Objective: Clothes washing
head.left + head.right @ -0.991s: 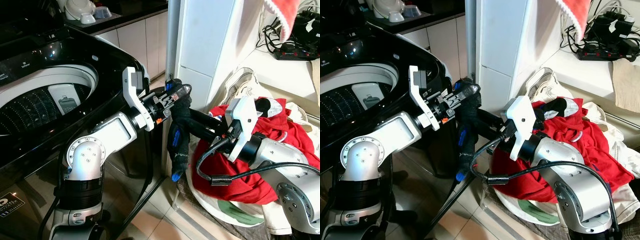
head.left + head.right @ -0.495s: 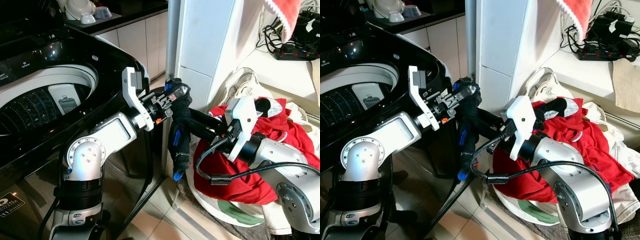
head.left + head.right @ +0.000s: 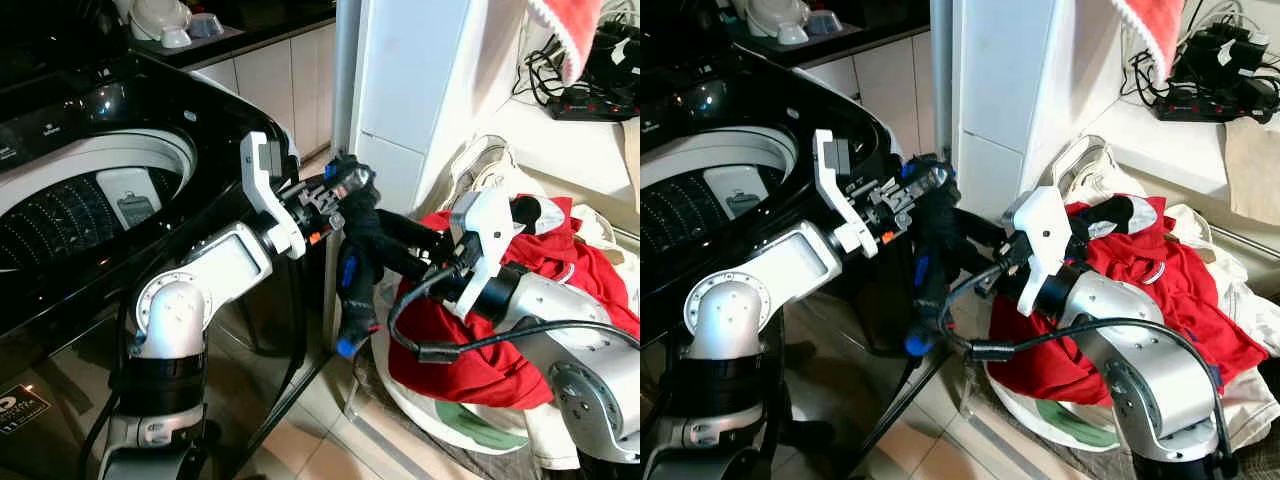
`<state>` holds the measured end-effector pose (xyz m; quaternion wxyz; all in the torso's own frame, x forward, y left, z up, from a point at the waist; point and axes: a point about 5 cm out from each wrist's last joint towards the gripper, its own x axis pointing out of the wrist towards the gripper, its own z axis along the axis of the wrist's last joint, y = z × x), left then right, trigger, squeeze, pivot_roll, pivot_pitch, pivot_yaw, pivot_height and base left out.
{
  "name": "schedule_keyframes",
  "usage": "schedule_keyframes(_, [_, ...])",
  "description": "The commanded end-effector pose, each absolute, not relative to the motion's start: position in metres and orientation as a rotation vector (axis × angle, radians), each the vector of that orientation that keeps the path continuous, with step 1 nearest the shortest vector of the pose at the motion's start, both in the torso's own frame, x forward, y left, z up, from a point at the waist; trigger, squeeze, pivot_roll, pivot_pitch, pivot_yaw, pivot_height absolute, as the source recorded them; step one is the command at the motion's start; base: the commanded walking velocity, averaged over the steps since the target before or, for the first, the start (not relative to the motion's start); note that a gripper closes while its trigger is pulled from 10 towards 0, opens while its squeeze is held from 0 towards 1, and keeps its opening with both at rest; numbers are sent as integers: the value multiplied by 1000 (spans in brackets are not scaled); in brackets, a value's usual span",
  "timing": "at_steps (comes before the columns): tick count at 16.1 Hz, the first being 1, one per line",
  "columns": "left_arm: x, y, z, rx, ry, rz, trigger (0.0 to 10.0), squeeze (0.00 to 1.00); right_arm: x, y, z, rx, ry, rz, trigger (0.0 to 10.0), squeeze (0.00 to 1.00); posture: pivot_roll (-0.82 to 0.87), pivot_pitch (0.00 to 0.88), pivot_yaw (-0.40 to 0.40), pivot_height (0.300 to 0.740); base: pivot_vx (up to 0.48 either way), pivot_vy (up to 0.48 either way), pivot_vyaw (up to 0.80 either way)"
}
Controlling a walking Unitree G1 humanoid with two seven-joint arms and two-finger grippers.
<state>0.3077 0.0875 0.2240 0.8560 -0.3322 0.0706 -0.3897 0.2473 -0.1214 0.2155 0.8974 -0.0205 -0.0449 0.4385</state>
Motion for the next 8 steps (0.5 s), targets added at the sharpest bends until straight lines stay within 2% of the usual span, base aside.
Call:
schedule_keyframes(1, [318,103,230,-672,107,-723,0,0,251,-126,221,-51,-119,876,10000,1000,-59,0,32,740,0,0,0])
schedule_keyframes(3, [343,139,256,-418,-11,-497,0,0,259,-133,217,-109,-107,790,10000,1000,-60,0,33,740,0,0,0])
schedule_keyframes(4, [359,168,274,14,-78,-265,0,0,261,-133,214,-76,-71,780,10000,1000,-51,0,31,740,0,0,0])
schedule_keyframes(7, [375,207,301,413,-123,-12,0,0,265,-128,213,34,-4,759,10000,1000,-44,0,31,740,0,0,0])
schedule_keyframes(8, [378,215,303,483,-121,41,0,0,266,-126,214,51,3,738,10000,808,-45,0,32,740,0,0,0])
